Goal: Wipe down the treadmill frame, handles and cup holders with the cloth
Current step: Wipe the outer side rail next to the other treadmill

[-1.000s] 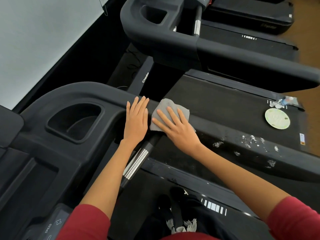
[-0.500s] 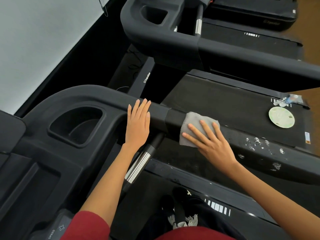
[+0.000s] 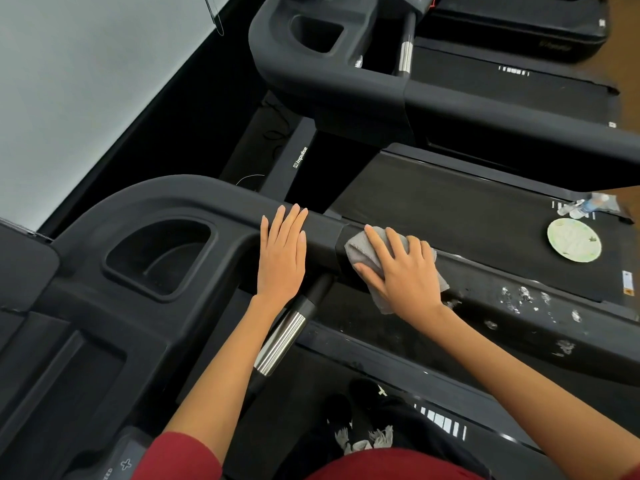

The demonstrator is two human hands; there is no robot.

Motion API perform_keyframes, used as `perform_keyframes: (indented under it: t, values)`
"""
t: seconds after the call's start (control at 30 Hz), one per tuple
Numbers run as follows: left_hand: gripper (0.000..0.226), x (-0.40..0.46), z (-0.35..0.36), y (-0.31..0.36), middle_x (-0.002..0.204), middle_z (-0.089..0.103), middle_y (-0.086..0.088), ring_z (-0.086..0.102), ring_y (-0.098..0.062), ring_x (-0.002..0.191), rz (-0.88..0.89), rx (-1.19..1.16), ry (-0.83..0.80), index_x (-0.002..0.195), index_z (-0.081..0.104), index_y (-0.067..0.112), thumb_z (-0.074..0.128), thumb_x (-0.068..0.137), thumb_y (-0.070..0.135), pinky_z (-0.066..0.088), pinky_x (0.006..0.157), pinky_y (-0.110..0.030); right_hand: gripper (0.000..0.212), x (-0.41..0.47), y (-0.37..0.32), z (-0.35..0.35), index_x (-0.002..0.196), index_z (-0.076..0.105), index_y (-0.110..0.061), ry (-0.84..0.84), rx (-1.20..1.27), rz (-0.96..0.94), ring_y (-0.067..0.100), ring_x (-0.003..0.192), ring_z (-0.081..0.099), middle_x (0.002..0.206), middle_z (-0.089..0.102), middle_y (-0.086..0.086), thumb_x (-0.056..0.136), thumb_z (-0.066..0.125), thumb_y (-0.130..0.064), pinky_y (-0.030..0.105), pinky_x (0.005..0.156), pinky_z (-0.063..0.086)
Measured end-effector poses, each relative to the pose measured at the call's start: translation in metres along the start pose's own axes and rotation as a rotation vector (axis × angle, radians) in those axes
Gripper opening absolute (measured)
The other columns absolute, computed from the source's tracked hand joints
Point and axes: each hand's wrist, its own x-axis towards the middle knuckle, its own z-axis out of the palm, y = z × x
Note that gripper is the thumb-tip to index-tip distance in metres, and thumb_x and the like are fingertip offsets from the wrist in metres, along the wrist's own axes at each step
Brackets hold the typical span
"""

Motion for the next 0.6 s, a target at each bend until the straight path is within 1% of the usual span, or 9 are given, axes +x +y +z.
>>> perform_keyframes:
  t: [0.1, 0.2, 0.27, 0.3, 0.37, 0.47, 0.53, 0.6]
  values:
    - [0.046, 0.001, 0.000, 0.001, 0.149, 0.038, -0.005, 0.023, -0.021, 0.143, -0.009, -0.002, 0.026, 0.142, 0.039, 0.012, 0.023, 0.102, 0.024, 0.009, 0.119, -0.044, 0.067, 0.016, -0.014, -0.002, 0.136, 0.049, -0.016, -0.069, -0.007, 0.068, 0.030, 0.077, 0.056, 0.104, 0.063, 0.008, 0.095, 0.023, -0.062, 0.039, 0.066, 0.043]
    - [0.042, 0.006, -0.004, 0.001, 0.142, 0.047, -0.004, 0.031, -0.020, 0.139, -0.006, 0.005, 0.044, 0.136, 0.047, 0.013, 0.028, 0.100, 0.025, 0.009, 0.118, -0.042, 0.067, 0.041, -0.032, -0.005, 0.114, 0.061, -0.014, -0.145, 0.053, 0.140, 0.028, 0.066, 0.056, 0.084, 0.063, 0.005, 0.094, 0.020, -0.064, 0.035, 0.058, 0.039]
    - [0.040, 0.013, -0.010, -0.002, 0.137, 0.050, -0.003, 0.034, -0.019, 0.136, 0.012, 0.037, 0.032, 0.133, 0.050, 0.016, 0.031, 0.099, 0.027, 0.009, 0.117, -0.044, 0.064, 0.058, -0.044, -0.007, 0.097, 0.060, -0.013, -0.192, 0.099, 0.161, 0.029, 0.064, 0.057, 0.078, 0.061, 0.005, 0.094, 0.018, -0.062, 0.034, 0.057, 0.036]
    - [0.039, 0.016, -0.012, -0.005, 0.136, 0.051, -0.002, 0.035, -0.018, 0.135, 0.019, 0.054, 0.019, 0.131, 0.051, 0.017, 0.031, 0.099, 0.029, 0.010, 0.117, -0.046, 0.062, 0.065, -0.050, -0.008, 0.092, 0.059, -0.013, -0.201, 0.121, 0.165, 0.030, 0.065, 0.058, 0.077, 0.061, 0.005, 0.094, 0.017, -0.059, 0.034, 0.058, 0.034]
    - [0.040, 0.022, -0.015, -0.010, 0.134, 0.051, -0.001, 0.036, -0.018, 0.134, 0.025, 0.086, -0.008, 0.130, 0.051, 0.019, 0.030, 0.099, 0.033, 0.009, 0.116, -0.048, 0.056, 0.077, -0.061, -0.010, 0.093, 0.058, -0.012, -0.206, 0.164, 0.163, 0.033, 0.071, 0.061, 0.082, 0.063, 0.007, 0.097, 0.020, -0.054, 0.036, 0.060, 0.034]
    - [0.043, 0.031, -0.017, -0.019, 0.131, 0.053, -0.001, 0.040, -0.018, 0.131, 0.013, 0.091, -0.031, 0.127, 0.054, 0.017, 0.028, 0.099, 0.036, 0.012, 0.115, -0.049, 0.047, 0.093, -0.077, -0.009, 0.105, 0.058, -0.012, -0.206, 0.198, 0.153, 0.034, 0.082, 0.061, 0.095, 0.064, 0.009, 0.101, 0.028, -0.048, 0.038, 0.066, 0.033]
    - [0.045, 0.037, -0.018, -0.025, 0.127, 0.056, -0.001, 0.043, -0.018, 0.128, -0.007, 0.080, -0.031, 0.123, 0.056, 0.015, 0.025, 0.098, 0.036, 0.016, 0.115, -0.049, 0.045, 0.099, -0.087, -0.009, 0.110, 0.056, -0.013, -0.196, 0.188, 0.142, 0.032, 0.084, 0.059, 0.100, 0.063, 0.009, 0.102, 0.027, -0.046, 0.039, 0.069, 0.037]
    - [0.046, 0.041, -0.019, -0.029, 0.124, 0.058, -0.001, 0.045, -0.017, 0.125, -0.019, 0.069, -0.027, 0.120, 0.058, 0.015, 0.024, 0.096, 0.035, 0.016, 0.115, -0.048, 0.043, 0.100, -0.093, -0.005, 0.116, 0.056, -0.014, -0.170, 0.172, 0.123, 0.030, 0.082, 0.059, 0.101, 0.064, 0.007, 0.102, 0.027, -0.043, 0.039, 0.069, 0.041]
